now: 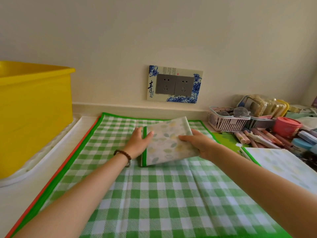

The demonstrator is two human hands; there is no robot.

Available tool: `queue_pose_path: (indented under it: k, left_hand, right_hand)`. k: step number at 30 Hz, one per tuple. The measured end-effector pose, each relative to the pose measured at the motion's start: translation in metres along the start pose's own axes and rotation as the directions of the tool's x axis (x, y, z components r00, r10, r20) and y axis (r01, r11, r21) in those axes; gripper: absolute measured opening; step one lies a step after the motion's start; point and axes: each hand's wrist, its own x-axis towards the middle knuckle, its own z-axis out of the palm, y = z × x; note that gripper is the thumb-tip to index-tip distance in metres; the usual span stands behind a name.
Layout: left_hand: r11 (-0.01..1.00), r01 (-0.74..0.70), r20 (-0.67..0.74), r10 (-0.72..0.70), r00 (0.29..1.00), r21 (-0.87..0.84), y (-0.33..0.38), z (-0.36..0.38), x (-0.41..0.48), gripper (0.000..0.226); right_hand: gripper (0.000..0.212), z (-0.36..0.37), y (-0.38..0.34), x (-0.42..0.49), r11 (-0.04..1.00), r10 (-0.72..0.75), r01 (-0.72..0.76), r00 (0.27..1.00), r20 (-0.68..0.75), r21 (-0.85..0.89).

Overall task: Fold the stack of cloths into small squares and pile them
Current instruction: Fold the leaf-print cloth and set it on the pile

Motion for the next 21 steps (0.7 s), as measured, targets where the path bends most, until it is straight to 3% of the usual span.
queue_pose_path:
  k: [1,3,5,7,11,16,21]
  left_hand:
    - [0.990,0.059,0.019,-0.057,0.998,-0.130,0.006,-0.003,0.003,0.081]
    - [0.911,0.201,0.211,-0.130,0.969,-0.361,0.017,-0.007,0.006,0.088]
    - [0.788,0.303,0.436,-0.049,0.898,-0.535,0.030,-0.008,0.000,0.066]
    - [0.703,0.354,0.528,0.037,0.848,-0.617,0.045,-0.002,-0.006,0.046]
    - [0.683,0.291,0.458,0.073,0.886,-0.670,0.085,0.023,-0.018,0.018]
    - [0.666,0.246,0.426,0.118,0.897,-0.704,0.129,0.063,-0.025,0.013]
    - [0.691,0.265,0.490,0.148,0.859,-0.672,0.165,0.102,-0.037,0.014]
  right_hand:
    - [0.038,-0.007,-0.004,-0.005,0.999,-0.035,0.035,0.999,-0.008,0.009]
    - [0.037,-0.023,-0.011,-0.017,0.994,-0.107,0.107,0.994,-0.019,0.019]
    - [0.035,-0.043,-0.016,-0.029,0.984,-0.174,0.175,0.984,-0.030,0.025]
    - [0.036,-0.063,-0.019,-0.039,0.976,-0.214,0.215,0.976,-0.048,0.022]
    - [0.037,-0.107,-0.020,-0.057,0.975,-0.224,0.224,0.970,-0.097,-0.017]
    - [0.036,-0.168,-0.022,-0.076,0.979,-0.185,0.166,0.968,-0.172,-0.119]
    - [0.049,-0.226,-0.014,-0.089,0.975,-0.102,0.039,0.953,-0.287,-0.218]
